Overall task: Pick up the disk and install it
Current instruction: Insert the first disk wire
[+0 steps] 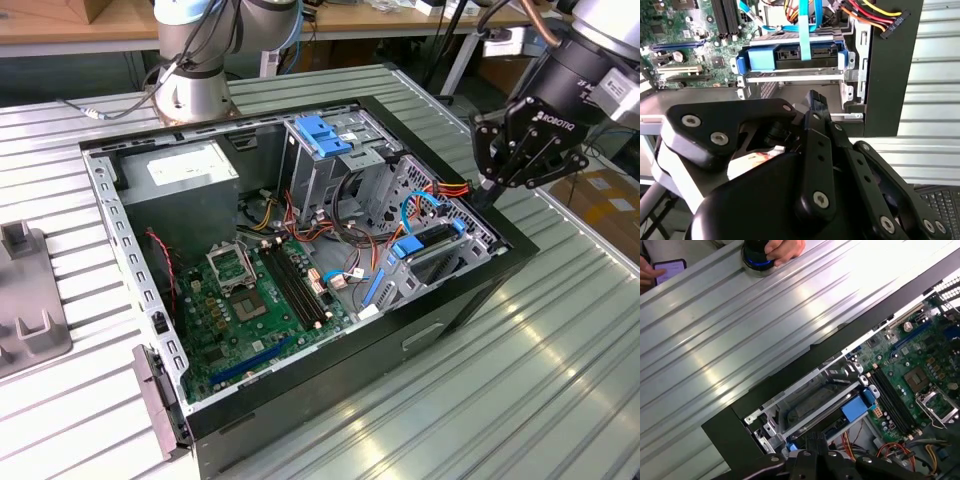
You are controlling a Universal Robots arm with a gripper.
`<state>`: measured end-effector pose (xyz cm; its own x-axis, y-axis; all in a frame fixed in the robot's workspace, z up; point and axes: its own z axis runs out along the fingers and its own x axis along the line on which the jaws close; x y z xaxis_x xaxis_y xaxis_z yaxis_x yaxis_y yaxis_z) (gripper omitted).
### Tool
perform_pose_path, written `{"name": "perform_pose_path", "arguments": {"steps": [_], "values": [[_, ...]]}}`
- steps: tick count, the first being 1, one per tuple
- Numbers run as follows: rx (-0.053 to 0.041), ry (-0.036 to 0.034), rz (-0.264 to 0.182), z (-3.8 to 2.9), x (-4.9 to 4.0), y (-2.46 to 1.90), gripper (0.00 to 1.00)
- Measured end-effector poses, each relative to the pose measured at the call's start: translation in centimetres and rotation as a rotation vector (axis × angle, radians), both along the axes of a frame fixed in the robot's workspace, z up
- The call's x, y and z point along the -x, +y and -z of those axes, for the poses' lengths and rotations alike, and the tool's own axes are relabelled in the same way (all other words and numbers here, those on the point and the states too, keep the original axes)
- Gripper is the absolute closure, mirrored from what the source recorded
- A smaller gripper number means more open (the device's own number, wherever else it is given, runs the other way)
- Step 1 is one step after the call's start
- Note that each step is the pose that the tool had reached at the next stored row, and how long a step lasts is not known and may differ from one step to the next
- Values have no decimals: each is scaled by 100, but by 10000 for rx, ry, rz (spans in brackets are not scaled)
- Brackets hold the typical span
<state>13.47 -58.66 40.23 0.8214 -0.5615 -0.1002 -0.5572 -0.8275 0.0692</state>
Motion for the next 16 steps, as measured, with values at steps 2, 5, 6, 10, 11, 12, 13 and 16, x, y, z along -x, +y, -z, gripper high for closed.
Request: {"name": "perform_pose_path", "arguments": {"steps": [2,5,6,10,11,12,13,16], "values": [[-1,0,-168,1,0,0,90],[-1,0,-449,0,0,0,90],[-1,0,-535,0,0,0,90],[-1,0,-933,0,0,0,90],[-1,0,-993,0,0,0,90],[-1,0,-1161,0,0,0,90],[0,0,-1239,0,0,0,90],[0,0,-1548,0,0,0,90]]}}
